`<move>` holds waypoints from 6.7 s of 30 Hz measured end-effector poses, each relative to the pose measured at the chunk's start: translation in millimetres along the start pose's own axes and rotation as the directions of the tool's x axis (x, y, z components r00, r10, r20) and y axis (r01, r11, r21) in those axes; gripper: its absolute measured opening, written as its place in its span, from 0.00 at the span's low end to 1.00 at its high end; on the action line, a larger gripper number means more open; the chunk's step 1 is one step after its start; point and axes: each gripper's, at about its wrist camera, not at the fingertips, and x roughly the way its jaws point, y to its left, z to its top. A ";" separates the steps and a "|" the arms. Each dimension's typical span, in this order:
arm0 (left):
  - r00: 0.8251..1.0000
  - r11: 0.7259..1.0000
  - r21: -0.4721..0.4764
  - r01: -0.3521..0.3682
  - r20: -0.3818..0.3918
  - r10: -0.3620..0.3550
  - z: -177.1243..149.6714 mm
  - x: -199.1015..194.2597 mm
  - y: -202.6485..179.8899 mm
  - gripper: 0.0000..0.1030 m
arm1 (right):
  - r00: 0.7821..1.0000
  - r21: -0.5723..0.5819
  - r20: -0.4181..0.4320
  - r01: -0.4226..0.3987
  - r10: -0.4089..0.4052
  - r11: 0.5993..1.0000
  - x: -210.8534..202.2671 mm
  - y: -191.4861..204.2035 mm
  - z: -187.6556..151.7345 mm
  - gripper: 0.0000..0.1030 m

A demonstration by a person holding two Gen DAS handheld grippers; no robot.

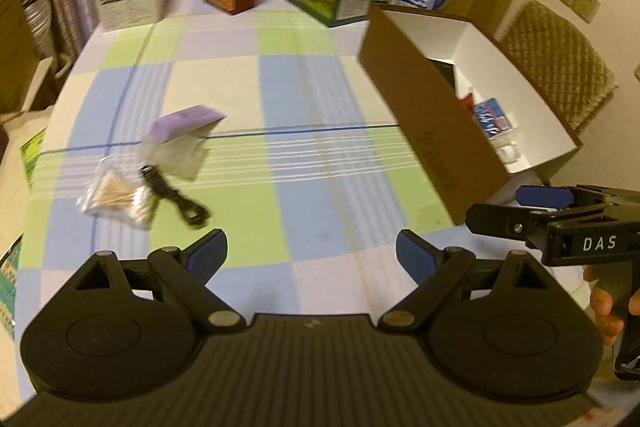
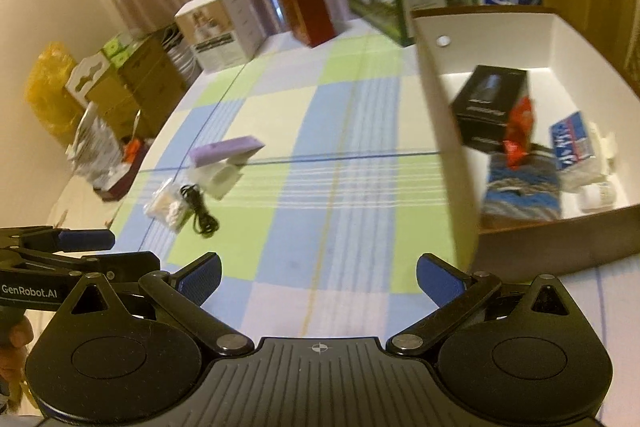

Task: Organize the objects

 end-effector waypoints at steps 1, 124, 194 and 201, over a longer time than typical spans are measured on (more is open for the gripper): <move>1.000 1.000 -0.010 -0.007 -0.001 0.007 -1.8 -1.3 5.2 0.87 | 1.000 -0.005 -0.008 -0.002 0.002 1.000 4.7 3.9 -0.2 0.98; 0.995 0.991 0.131 0.008 -0.099 0.005 -16.5 97.5 105.9 0.66 | 0.997 -0.143 -0.033 0.059 -0.064 0.988 99.9 36.5 -21.7 0.12; 0.995 0.936 0.346 0.068 0.052 -0.091 204.3 218.7 -197.0 0.66 | 0.954 -0.104 0.136 0.283 -0.268 0.953 63.2 -263.3 167.8 0.12; 0.995 0.936 0.344 0.073 0.037 -0.091 207.9 228.9 -197.1 0.67 | 0.953 -0.086 0.148 0.278 -0.264 0.957 59.4 -268.4 171.3 0.12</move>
